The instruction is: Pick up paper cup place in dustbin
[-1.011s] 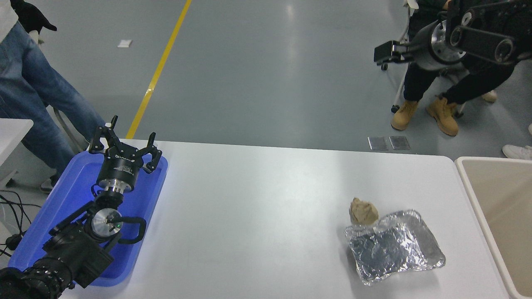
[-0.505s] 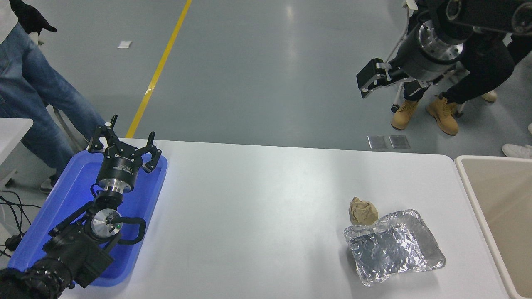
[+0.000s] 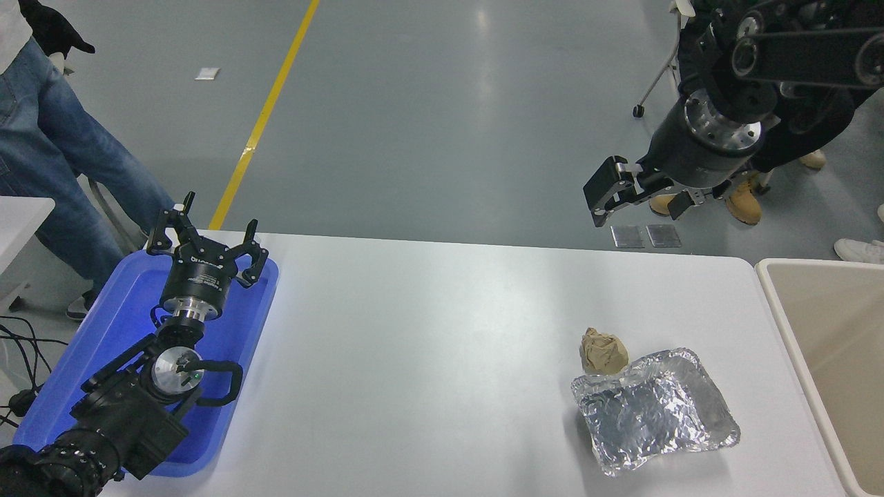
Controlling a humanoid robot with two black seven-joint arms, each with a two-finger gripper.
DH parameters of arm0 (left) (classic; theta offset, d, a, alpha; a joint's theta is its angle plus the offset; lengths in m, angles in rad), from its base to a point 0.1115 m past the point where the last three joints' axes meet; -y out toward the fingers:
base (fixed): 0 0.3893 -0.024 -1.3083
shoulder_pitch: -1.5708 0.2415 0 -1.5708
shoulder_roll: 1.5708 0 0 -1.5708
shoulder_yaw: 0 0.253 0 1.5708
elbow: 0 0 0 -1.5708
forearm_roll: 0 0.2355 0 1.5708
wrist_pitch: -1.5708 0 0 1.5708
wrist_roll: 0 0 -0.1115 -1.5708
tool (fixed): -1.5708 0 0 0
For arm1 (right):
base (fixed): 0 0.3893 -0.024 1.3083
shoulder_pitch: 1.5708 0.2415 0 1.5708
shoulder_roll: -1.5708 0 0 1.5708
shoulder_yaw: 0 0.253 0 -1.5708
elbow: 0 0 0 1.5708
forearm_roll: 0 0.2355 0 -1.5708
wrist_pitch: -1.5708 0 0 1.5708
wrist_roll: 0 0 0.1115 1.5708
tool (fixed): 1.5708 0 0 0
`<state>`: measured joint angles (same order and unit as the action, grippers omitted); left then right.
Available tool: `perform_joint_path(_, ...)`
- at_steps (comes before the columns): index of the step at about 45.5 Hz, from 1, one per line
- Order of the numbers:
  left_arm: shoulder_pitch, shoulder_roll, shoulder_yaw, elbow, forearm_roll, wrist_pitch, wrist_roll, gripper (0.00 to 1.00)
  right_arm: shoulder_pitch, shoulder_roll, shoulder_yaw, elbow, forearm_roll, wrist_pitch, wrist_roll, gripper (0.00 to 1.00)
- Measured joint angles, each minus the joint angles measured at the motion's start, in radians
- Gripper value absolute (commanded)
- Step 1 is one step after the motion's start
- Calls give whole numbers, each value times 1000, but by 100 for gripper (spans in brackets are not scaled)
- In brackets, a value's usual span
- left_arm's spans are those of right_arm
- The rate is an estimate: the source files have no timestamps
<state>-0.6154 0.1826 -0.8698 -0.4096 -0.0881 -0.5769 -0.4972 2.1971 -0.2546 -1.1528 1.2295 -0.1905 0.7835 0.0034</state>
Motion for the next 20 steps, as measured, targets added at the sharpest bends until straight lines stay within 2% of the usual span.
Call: perform_joint_path(20, 0, 0, 0, 0, 0, 0, 0, 100, -11, -24, -28, 9, 13, 2, -2, 100)
